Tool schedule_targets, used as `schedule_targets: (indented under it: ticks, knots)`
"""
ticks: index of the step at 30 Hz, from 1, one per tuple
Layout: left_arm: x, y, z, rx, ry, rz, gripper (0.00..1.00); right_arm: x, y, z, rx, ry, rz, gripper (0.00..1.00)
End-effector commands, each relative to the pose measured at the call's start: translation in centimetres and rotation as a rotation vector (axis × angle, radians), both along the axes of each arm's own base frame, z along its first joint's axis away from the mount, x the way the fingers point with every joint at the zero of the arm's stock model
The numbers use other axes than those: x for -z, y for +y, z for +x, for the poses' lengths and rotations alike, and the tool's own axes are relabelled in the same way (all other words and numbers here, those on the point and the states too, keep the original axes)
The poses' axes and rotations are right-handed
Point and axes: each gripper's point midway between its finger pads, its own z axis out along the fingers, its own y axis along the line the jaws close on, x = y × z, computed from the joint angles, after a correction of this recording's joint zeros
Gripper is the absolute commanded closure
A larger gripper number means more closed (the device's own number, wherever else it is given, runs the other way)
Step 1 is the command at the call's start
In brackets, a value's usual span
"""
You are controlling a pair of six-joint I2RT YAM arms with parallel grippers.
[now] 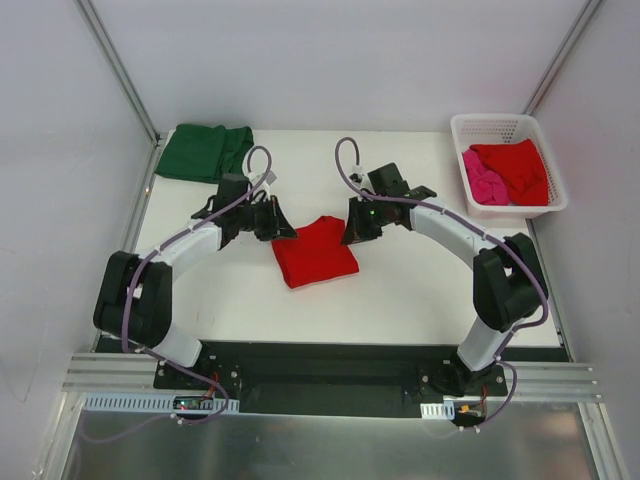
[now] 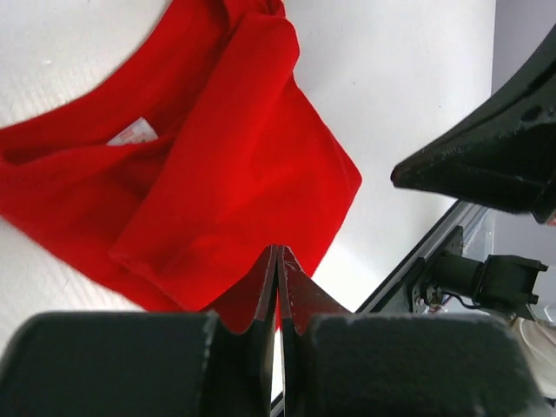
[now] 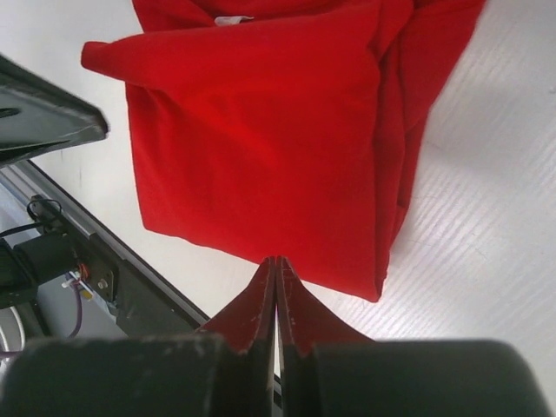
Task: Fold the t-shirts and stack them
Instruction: Fold the tshirt
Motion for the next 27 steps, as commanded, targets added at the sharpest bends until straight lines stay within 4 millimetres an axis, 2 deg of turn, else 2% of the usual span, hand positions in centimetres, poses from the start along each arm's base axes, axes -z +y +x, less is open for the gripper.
schedule_targets:
  ticks: [1,3,7,14,20,27]
  knots:
    - [-1.8,-2.8,1.9,0.095,-0.071,-0.091,1.0,-1.9,1.8,-0.2,-0.027,-0.004,0.082,0.99]
    - [-1.0,-3.5,2.2,0.118,-0.05,-0.098,1.0,-1.8,2.2,-0.3,-0.037,0.005,0.088,0.99]
    - [-1.0,-4.8,2.5,0.146,-0.043,-0.126,1.0,-1.7,2.9,-0.5,-0.055,0.03,0.109,0.99]
    - [-0.2,-5.5,2.7,0.166,-0.017,-0.153,1.0,-0.6,3.9,-1.1,-0.087,0.087,0.132,0.99]
    - [2.6,-5.7,3.0,0.162,0.029,-0.144,1.0,1.0,4.8,-1.6,-0.1,0.151,0.157,0.99]
    - [7.3,-5.8,3.2,0.127,0.126,-0.13,1.0,3.8,4.7,-2.1,-0.099,0.206,0.121,0.99]
